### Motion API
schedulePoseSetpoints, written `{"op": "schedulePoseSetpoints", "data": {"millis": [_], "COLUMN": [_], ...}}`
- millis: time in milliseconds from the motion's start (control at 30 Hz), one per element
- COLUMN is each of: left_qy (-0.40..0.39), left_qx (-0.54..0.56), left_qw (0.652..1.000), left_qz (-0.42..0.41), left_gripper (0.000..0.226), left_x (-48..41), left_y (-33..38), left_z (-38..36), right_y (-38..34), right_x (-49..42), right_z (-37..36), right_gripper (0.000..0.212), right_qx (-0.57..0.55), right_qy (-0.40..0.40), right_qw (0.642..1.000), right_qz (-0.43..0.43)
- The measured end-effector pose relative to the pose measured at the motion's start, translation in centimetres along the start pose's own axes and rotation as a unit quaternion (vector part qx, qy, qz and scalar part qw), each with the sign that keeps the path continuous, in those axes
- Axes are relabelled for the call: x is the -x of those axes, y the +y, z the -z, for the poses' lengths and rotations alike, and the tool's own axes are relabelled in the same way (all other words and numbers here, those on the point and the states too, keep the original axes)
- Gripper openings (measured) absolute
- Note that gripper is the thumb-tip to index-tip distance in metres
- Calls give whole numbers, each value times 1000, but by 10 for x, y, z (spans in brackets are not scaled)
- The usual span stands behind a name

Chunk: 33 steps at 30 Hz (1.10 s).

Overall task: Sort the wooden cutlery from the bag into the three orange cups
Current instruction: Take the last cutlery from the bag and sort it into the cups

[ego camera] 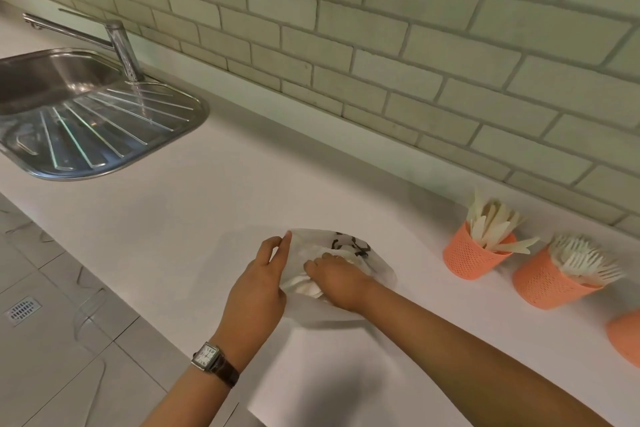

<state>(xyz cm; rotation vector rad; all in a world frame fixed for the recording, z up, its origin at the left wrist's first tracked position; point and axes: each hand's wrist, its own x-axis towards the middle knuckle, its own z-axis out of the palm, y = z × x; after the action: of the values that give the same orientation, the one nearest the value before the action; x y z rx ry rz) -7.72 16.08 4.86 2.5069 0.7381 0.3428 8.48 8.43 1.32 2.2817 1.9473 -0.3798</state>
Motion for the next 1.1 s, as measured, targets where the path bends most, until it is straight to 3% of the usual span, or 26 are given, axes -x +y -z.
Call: {"op": "schedulePoseSetpoints", "data": {"millis": [67, 133, 300, 467, 567, 633, 667, 767, 800, 833, 967, 1100], "left_qy": [12, 24, 27, 23, 9, 12, 15, 44, 58, 69, 82, 165], "left_qx": [-7, -11, -36, -27, 3, 14, 16, 27, 36, 46, 88, 187], "left_qw": [1000, 1000, 999, 998, 999, 999, 999, 998, 997, 995, 990, 965], "left_qz": [-2, -2, -15, -57, -53, -42, -29, 28, 46, 58, 69, 79], "left_gripper": [90, 90, 92, 91, 85, 83, 82, 82, 81, 79, 69, 37], "left_x": [0, 0, 1, -6, -10, -11, -11, -11, -10, -10, 0, 17], "left_y": [-6, -10, -21, -39, -51, -55, -56, -48, -42, -36, -8, 23], "left_z": [1, 3, 5, 13, 18, 18, 19, 16, 15, 13, 6, 4], "right_y": [3, 3, 5, 0, -12, -22, -26, -31, -31, -31, -29, -29], "right_x": [6, 13, 21, 39, 50, 57, 61, 74, 78, 82, 101, 123], "right_z": [7, 18, 33, 42, 54, 67, 75, 95, 99, 100, 94, 89], "right_gripper": [21, 25, 30, 27, 20, 19, 20, 29, 30, 31, 28, 32], "right_qx": [-94, -166, -209, -208, -320, -459, -543, -778, -823, -848, -869, -868], "right_qy": [12, 13, -8, 74, 106, 136, 148, 157, 158, 166, 215, 276], "right_qw": [995, 985, 977, 974, 941, 878, 827, 606, 542, 499, 445, 412], "right_qz": [-20, -45, -43, -45, 12, 17, 20, 47, 60, 67, 40, -14]}}
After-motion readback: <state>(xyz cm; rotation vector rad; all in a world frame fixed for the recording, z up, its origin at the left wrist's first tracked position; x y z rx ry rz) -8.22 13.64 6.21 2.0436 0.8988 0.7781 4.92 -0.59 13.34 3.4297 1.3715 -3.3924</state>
